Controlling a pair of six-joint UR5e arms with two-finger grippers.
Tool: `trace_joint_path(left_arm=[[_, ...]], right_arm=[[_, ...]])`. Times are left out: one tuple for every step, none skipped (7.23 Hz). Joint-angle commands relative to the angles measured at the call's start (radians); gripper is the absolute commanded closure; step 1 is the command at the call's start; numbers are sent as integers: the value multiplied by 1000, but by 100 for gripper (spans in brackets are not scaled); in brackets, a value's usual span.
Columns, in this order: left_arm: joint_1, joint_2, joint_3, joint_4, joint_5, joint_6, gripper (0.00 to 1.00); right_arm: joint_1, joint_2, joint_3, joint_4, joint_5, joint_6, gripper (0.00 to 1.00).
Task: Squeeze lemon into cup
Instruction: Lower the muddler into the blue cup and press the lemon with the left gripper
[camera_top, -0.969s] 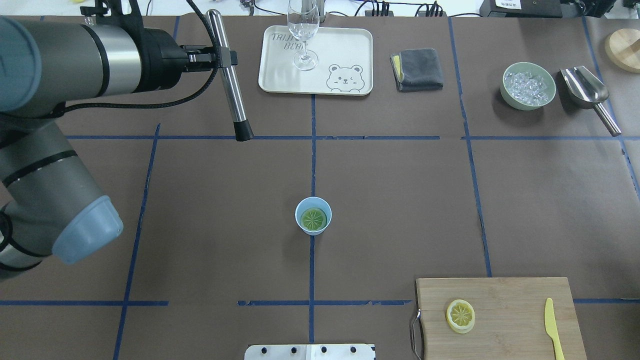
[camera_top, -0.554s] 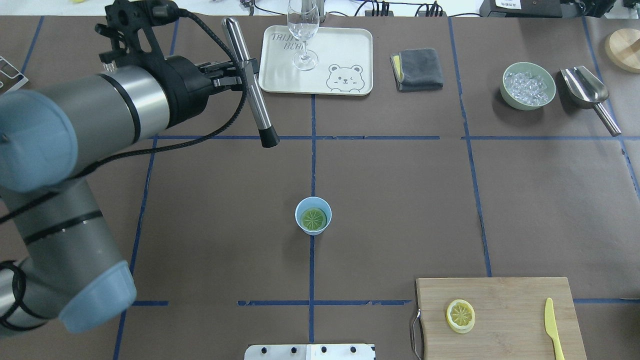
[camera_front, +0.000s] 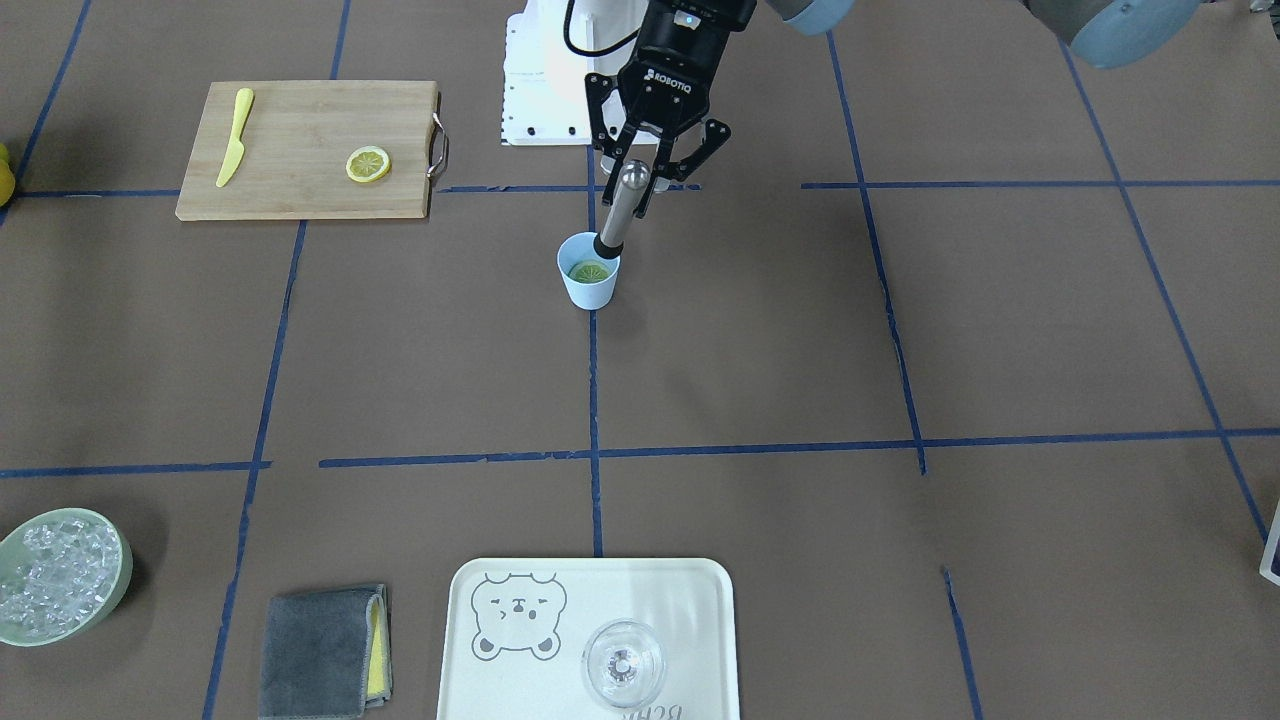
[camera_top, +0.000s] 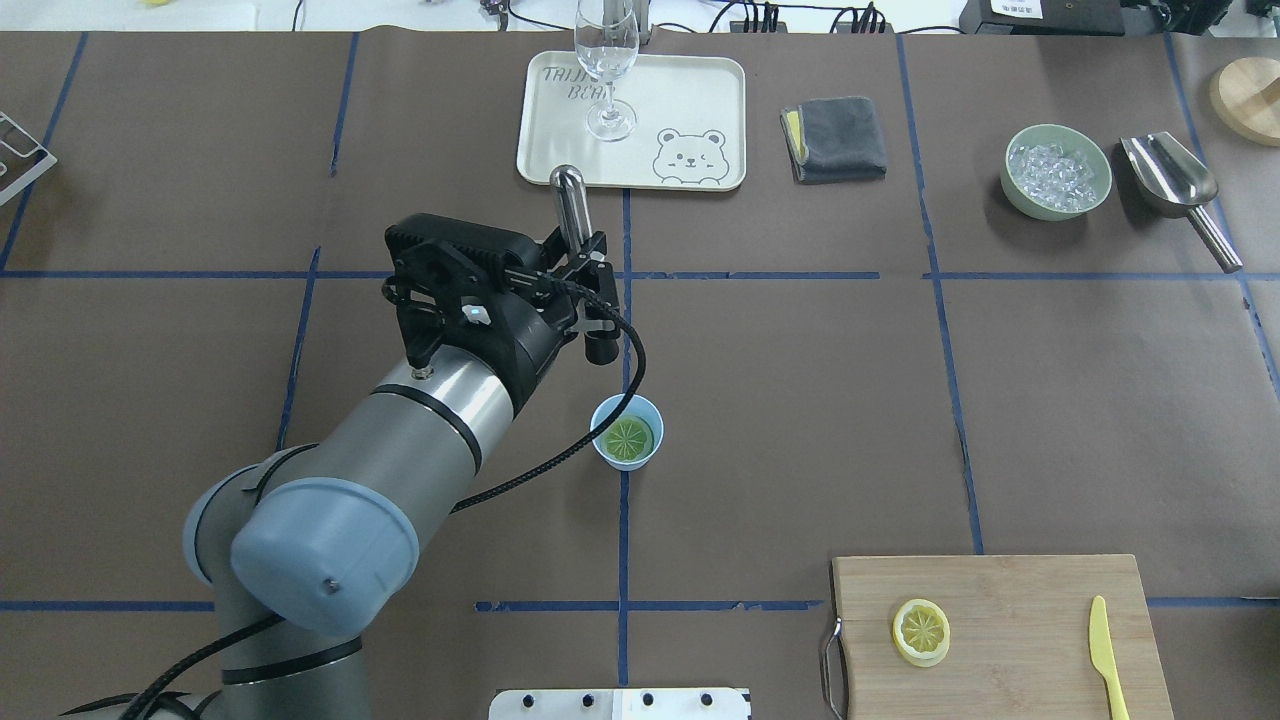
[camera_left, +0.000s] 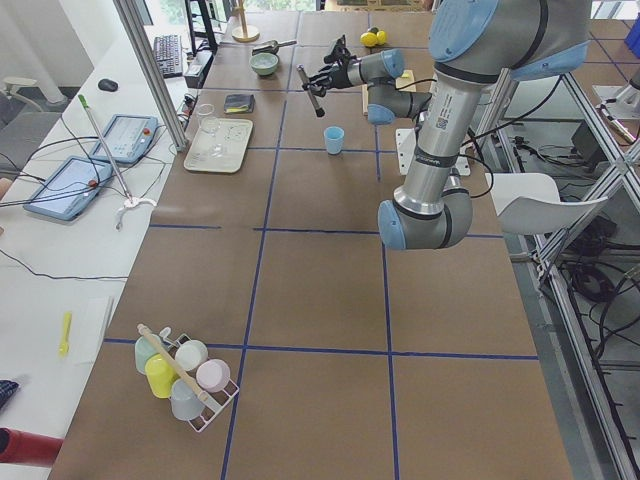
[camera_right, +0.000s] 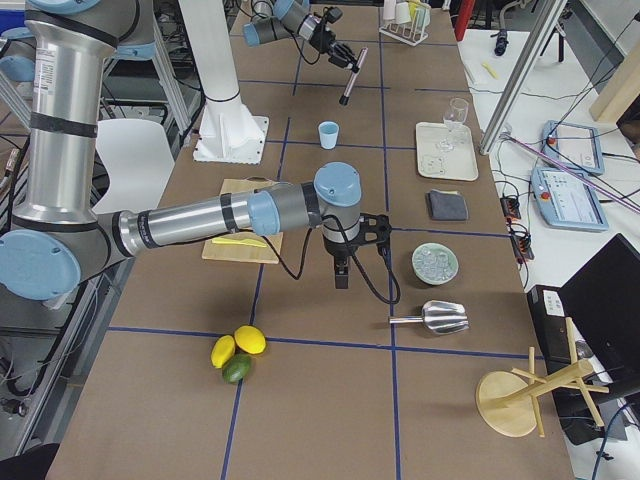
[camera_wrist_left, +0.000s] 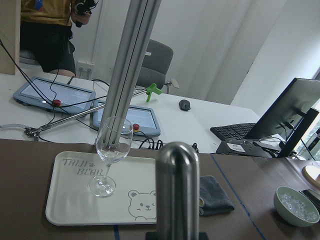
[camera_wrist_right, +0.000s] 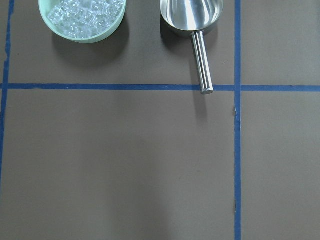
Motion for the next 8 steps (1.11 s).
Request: trace_joint_path(left_arm=[[30, -8, 150, -168, 7, 44, 100], [63, -4, 166, -214, 32, 45, 100], [67, -5, 152, -216, 40, 45, 100], [71, -2, 138, -218, 40, 45, 100], [85, 0, 129, -218, 41, 45, 100], [88, 10, 129, -218, 41, 45, 100], [88, 18, 132, -219, 38, 47, 100], [90, 30, 137, -221, 38, 45, 100]], right_arm=[[5, 0, 0, 0, -1, 0, 0], [8, 0, 0, 0, -1, 0, 0], [10, 0, 1, 0, 0, 0, 0], [10, 0, 3, -2, -1, 0, 0], [10, 0, 1, 0, -1, 0, 0], [10, 0, 1, 0, -1, 0, 0], [10, 0, 1, 0, -1, 0, 0], [10, 0, 0, 0, -1, 0, 0]])
